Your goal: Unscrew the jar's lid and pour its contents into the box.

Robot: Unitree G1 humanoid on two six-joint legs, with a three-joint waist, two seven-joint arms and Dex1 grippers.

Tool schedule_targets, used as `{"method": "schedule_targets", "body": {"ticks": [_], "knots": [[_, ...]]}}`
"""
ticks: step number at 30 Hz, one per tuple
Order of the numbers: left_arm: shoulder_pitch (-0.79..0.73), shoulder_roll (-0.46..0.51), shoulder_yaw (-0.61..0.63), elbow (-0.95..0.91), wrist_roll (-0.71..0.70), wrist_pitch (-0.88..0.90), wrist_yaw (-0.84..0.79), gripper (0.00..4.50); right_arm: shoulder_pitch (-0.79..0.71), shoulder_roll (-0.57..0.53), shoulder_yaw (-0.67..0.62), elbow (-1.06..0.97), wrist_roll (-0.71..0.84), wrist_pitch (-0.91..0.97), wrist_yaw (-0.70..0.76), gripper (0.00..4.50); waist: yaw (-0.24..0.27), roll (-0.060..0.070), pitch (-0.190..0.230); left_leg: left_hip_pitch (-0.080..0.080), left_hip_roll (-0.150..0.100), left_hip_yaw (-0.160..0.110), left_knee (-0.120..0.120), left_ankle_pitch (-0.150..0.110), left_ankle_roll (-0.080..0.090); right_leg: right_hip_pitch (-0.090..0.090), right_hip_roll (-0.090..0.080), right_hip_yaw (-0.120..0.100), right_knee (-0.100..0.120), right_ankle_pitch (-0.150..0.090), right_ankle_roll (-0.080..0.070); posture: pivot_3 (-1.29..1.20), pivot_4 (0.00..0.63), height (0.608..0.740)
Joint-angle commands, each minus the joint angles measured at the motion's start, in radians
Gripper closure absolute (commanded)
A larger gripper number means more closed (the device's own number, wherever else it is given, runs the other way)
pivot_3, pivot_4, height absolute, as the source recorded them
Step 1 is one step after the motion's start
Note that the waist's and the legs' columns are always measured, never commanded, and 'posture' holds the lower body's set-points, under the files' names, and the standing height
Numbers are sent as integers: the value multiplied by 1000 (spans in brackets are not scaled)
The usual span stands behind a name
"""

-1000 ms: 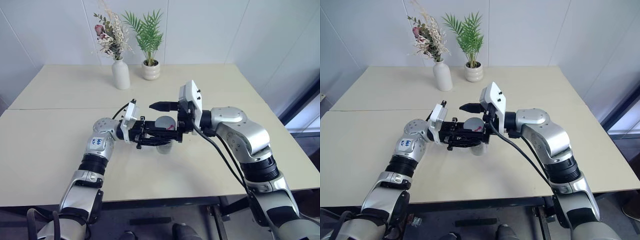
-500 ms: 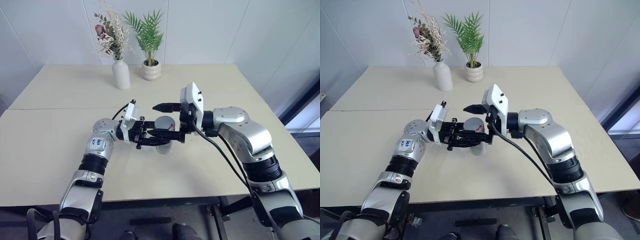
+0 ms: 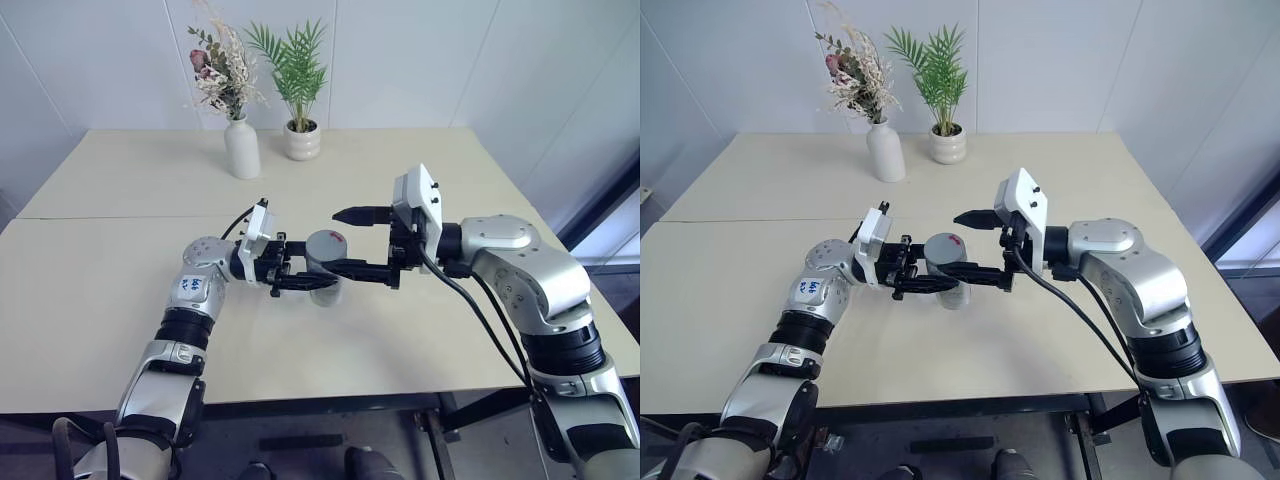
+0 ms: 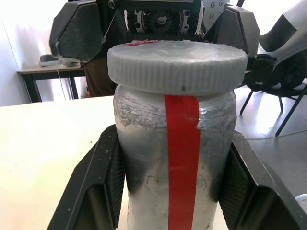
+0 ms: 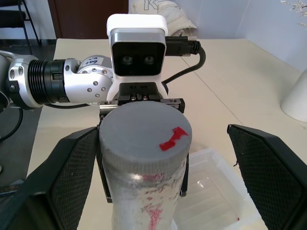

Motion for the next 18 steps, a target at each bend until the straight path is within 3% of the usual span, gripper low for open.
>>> {"method": "schedule_targets", "body": {"ticks": [1, 8, 18], "knots": [[-9, 5, 9, -24, -2, -17, -9, 2365, 12, -34, -62, -65, 28, 22, -18, 50, 0, 0, 0, 0, 0, 0, 0, 0, 0, 0, 0, 0, 0, 0, 0, 0, 150, 740], [-12, 3, 8, -14, 2, -20, -7, 2365, 46, -54, -79, -143, 72, 68, -31, 50, -1, 0, 0, 0, 0, 0, 0, 0, 0, 0, 0, 0, 0, 0, 0, 0, 150, 740], [-52, -12, 0, 43, 11, -37, -17, 2365, -27, 47, -17, -100, 57, 52, -98, 50, -1, 0, 0, 0, 0, 0, 0, 0, 0, 0, 0, 0, 0, 0, 0, 0, 150, 740]]}}
